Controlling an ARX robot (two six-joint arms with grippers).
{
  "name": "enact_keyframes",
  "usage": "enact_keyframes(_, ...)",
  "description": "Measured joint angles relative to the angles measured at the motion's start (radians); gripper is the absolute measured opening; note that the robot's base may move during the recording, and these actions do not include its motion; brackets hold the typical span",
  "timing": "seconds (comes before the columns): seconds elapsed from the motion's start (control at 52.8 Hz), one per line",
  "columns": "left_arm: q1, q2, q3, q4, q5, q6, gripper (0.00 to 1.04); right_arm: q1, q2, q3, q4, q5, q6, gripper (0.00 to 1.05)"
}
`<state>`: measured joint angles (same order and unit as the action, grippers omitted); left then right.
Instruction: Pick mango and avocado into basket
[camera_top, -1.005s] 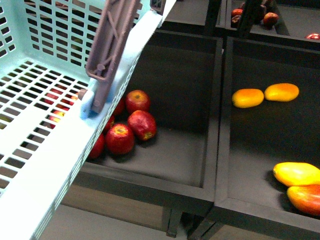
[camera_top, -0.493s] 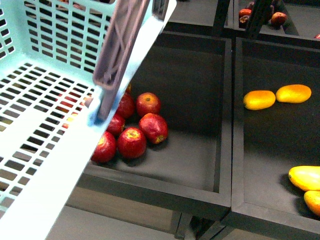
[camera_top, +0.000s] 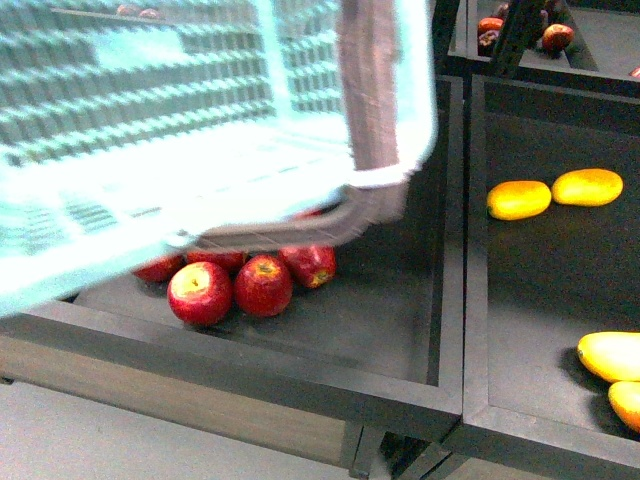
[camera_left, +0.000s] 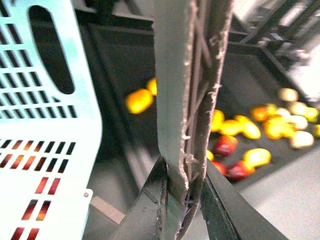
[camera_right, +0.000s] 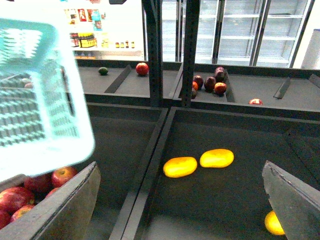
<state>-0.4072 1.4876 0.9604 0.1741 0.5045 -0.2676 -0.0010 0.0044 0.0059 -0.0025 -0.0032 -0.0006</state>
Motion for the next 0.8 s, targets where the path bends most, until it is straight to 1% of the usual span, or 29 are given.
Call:
enact_keyframes(0.038, -0.013, 0.037, 0.024, -0.029, 0.063, -0.021, 0.14, 0.0, 0.0, 0.0, 0.0, 0.0, 0.0, 0.97)
enact_keyframes(0.171, -0.05, 0.121, 0.065, -0.085, 0.201, -0.045, 0.14, 0.0, 0.0, 0.0, 0.0, 0.0, 0.0, 0.97)
enact_keyframes(0.265, -0.061, 0.139, 0.069, -0.061, 0.279, -0.096, 0.14, 0.0, 0.0, 0.0, 0.0, 0.001, 0.0, 0.97)
enact_keyframes(0.36, -0.078, 0.14, 0.093, -0.09, 0.316, -0.093, 0.14, 0.0, 0.0, 0.0, 0.0, 0.002, 0.0, 0.97)
enact_keyframes(0.436, -0.099, 0.14, 0.107, -0.087, 0.317, -0.055, 0.14, 0.0, 0.0, 0.0, 0.0, 0.001, 0.0, 0.97)
enact_keyframes(0.474, -0.107, 0.142, 0.108, -0.053, 0.317, -0.057, 0.14, 0.0, 0.0, 0.0, 0.0, 0.001, 0.0, 0.97)
enact_keyframes(0.588, -0.14, 0.156, 0.117, -0.052, 0.305, -0.055, 0.14, 0.0, 0.0, 0.0, 0.0, 0.002, 0.0, 0.97)
enact_keyframes(0.645, -0.158, 0.17, 0.117, -0.021, 0.302, -0.079, 0.14, 0.0, 0.0, 0.0, 0.0, 0.002, 0.0, 0.97)
enact_keyframes(0.777, -0.179, 0.172, 0.117, -0.037, 0.262, -0.09, 0.14, 0.0, 0.0, 0.0, 0.0, 0.002, 0.0, 0.97)
enact_keyframes(0.796, -0.179, 0.172, 0.117, -0.043, 0.243, -0.085, 0.14, 0.0, 0.0, 0.0, 0.0, 0.002, 0.0, 0.97)
